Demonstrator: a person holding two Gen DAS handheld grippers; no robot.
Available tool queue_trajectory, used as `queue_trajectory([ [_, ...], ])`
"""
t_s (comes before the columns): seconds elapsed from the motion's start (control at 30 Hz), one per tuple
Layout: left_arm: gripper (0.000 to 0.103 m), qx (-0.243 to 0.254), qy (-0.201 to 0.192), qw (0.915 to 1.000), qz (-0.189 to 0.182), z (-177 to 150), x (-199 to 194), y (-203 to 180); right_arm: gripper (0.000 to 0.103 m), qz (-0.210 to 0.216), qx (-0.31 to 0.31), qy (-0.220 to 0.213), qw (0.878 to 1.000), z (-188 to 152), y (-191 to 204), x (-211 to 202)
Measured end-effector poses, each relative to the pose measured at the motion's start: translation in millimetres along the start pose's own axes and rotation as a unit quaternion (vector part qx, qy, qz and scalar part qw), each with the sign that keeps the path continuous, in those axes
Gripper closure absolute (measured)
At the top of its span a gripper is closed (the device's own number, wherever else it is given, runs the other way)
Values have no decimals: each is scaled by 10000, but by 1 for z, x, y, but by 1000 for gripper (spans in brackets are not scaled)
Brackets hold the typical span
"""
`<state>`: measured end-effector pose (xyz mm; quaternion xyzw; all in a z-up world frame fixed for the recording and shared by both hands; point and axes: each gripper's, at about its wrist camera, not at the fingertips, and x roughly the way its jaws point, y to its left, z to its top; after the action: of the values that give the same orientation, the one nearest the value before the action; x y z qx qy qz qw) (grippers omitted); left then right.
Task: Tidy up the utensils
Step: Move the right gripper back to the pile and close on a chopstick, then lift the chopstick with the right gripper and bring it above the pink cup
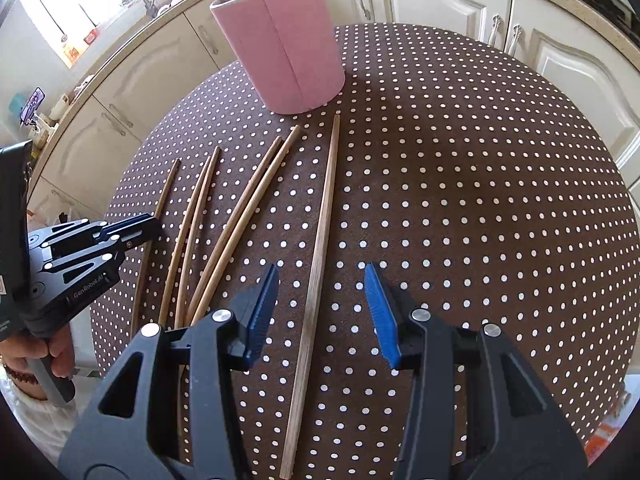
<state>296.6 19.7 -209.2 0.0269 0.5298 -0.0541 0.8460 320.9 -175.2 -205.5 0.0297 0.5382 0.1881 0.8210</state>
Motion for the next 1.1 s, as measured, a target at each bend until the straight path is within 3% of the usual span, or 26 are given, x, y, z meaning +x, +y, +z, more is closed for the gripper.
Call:
queue_trajectory([
  [0.13, 96, -11, -36, 10000, 12, -2, -2, -1, 60, -197, -96, 342, 9992, 18, 7, 7],
  [0.17, 96, -29, -44, 10000, -3, -2, -2, 0, 68, -291, -136, 418, 9986, 21, 10, 9],
  [0.4, 98, -86, -97, 9996, -251, -2, -1, 3, 83, -1117, -593, 875, 9881, 41, 41, 28],
  [0.53, 98, -77, -105, 9987, -499, -1, 0, 0, 93, -1164, -603, 885, 9874, 46, 45, 31],
  [0.77, 98, -68, -378, 9959, -819, 2, -16, -3, 97, -818, -368, 506, 9947, 34, 34, 21],
  [1.1, 98, -135, -1131, 9862, -1199, 8, -67, -6, 97, 28, -139, -648, 9978, 6, 13, -40],
])
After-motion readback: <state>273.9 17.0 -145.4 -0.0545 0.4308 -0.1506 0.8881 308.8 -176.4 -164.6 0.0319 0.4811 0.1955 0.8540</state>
